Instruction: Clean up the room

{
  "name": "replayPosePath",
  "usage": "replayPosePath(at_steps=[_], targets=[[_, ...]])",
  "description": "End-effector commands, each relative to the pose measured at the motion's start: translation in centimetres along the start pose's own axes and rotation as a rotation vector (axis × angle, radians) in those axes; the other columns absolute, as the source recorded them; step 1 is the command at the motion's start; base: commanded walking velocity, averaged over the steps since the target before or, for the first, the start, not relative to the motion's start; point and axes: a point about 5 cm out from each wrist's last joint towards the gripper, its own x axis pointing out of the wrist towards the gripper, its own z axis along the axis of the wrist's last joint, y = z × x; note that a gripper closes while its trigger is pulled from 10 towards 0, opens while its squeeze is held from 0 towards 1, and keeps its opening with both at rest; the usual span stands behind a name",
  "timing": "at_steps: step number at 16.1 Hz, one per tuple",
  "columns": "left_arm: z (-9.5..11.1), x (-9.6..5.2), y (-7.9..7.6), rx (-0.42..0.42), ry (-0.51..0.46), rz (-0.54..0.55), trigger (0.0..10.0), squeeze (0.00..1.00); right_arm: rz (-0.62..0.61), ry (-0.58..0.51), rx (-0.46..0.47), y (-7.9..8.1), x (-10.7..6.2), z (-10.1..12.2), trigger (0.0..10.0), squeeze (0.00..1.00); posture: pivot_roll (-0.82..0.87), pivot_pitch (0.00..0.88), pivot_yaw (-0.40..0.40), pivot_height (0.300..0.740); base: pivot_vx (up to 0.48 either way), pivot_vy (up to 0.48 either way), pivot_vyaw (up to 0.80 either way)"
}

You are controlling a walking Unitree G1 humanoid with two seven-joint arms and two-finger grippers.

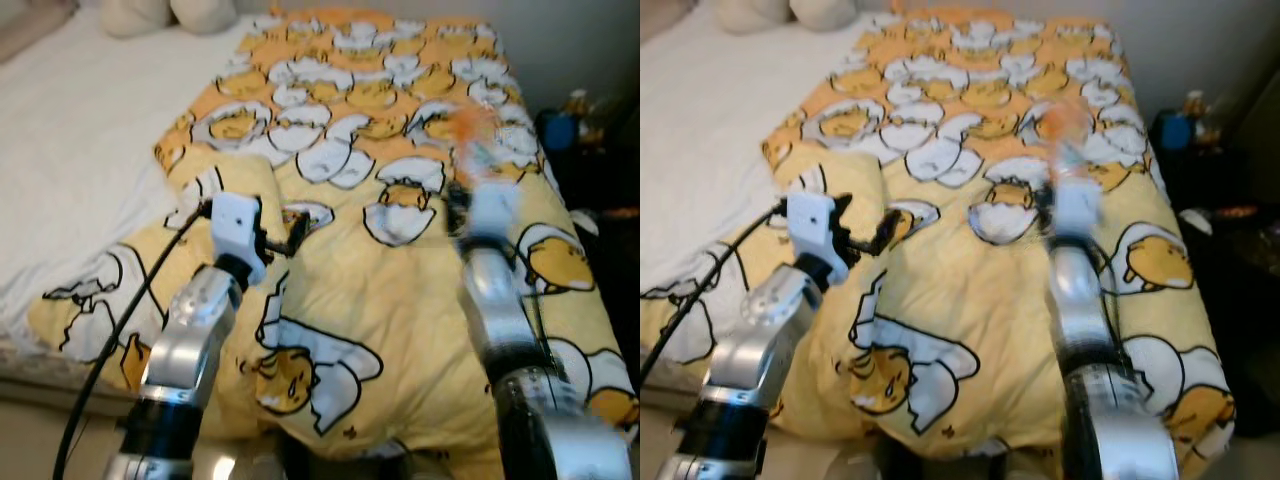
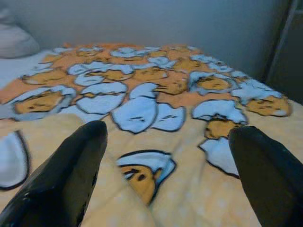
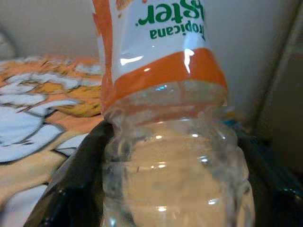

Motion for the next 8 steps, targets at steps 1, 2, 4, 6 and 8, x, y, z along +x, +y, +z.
replayPosePath(at_steps=[1,2,4,6,8], targets=[[-0.8,0.0,1.1,0.032,0.009,0.109,10.0,0.00,-0.018,-0.053,-0.019,-1.0,-1.5,0.1,0.0,0.00,-0.16,0.000,0.061,0.714,0.000,0.000,0.00],[-1.1,-0.1,1.4,0.043,0.015,0.138,10.0,0.00,-0.014,-0.044,-0.022,-1.2,-2.1,-0.3,0.0,0.00,-0.16,0.000,0.062,0.714,0.000,0.000,0.00],[-2.4,-1.0,2.3,0.050,0.048,0.185,10.0,0.00,0.074,0.015,-0.011,-1.8,-5.6,-2.2,0.0,0.00,-0.16,0.000,0.067,0.714,0.000,0.000,0.00],[-2.5,-2.3,3.2,0.108,0.029,0.170,10.0,0.00,0.187,0.061,-0.043,-2.0,-8.8,-2.6,0.0,0.00,-0.15,0.000,0.065,0.714,0.000,0.000,0.00],[-3.2,-3.6,2.5,0.044,0.032,0.173,10.0,0.00,0.206,0.118,-0.043,-2.0,-10.2,-3.4,0.0,0.00,-0.15,0.000,0.071,0.714,0.000,-0.148,0.00]])
